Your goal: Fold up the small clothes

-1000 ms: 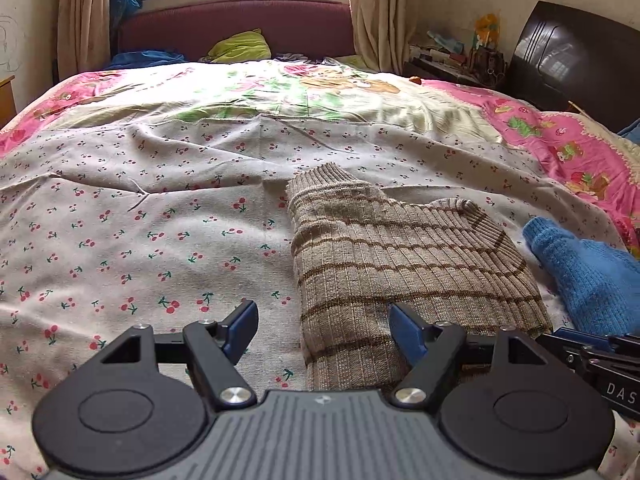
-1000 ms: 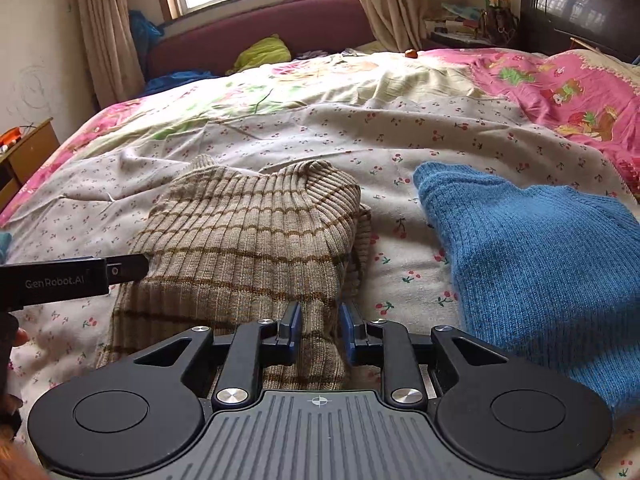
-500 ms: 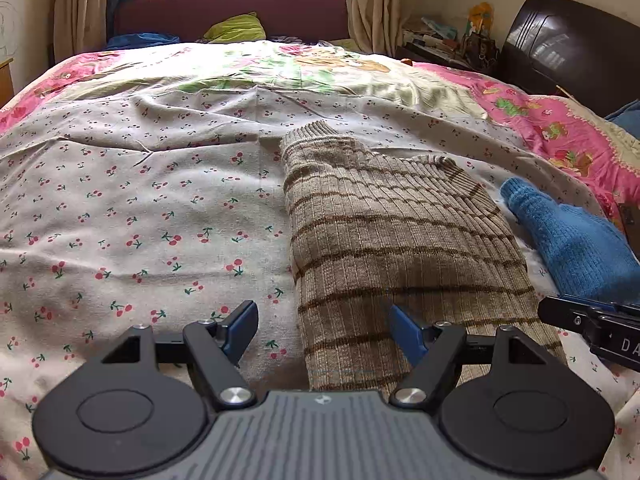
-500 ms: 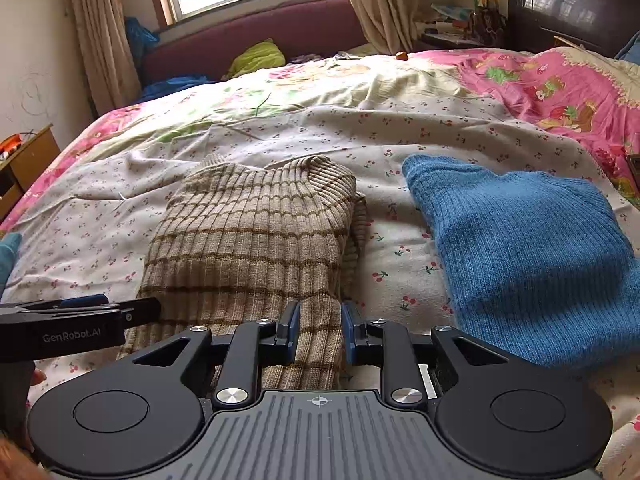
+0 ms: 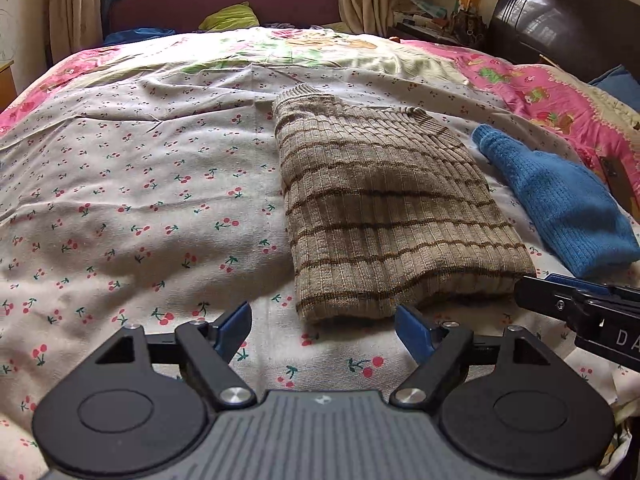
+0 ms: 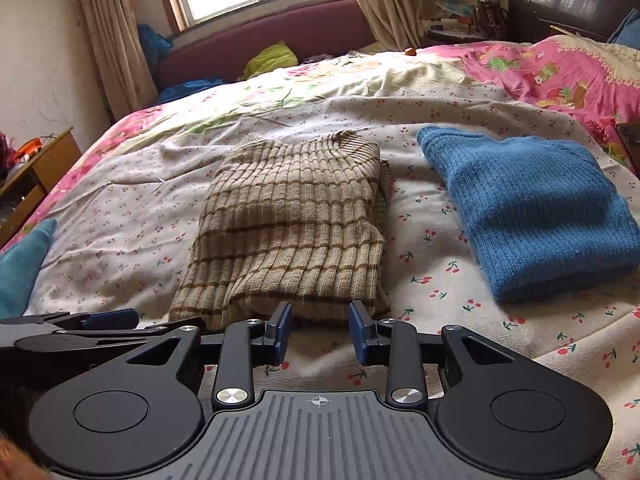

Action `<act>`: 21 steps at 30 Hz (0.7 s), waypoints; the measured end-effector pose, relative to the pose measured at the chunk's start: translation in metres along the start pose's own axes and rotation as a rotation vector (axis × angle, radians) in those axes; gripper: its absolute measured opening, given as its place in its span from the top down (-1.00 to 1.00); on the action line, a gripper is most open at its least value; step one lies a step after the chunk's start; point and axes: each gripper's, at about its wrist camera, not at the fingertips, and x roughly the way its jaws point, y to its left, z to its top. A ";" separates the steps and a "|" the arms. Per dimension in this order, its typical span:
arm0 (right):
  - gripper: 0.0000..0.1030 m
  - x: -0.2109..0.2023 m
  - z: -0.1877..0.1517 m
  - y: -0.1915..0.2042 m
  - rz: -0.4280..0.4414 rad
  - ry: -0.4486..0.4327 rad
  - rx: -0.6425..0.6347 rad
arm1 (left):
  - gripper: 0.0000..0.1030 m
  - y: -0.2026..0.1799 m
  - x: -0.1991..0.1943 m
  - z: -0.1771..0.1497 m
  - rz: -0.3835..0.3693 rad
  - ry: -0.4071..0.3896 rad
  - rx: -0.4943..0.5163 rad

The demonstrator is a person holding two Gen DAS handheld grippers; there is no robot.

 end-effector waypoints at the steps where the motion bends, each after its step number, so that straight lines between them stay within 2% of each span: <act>1: 0.36 -0.003 -0.002 0.002 0.001 -0.005 -0.005 | -0.77 0.002 -0.003 -0.002 -0.013 -0.002 -0.014; 5: 0.34 -0.010 -0.009 0.006 0.009 -0.008 0.007 | -0.99 0.005 -0.014 -0.009 -0.027 0.001 -0.045; 8: 0.25 -0.013 -0.014 0.009 0.015 -0.013 0.016 | -1.00 0.003 -0.022 -0.012 0.001 -0.007 -0.026; 13: 0.23 -0.017 -0.022 0.013 0.024 -0.015 0.022 | -1.00 0.008 -0.030 -0.016 -0.005 -0.021 -0.047; 21: 0.20 -0.018 -0.034 0.014 0.029 -0.022 0.048 | -1.00 0.012 -0.029 -0.026 0.013 0.005 -0.044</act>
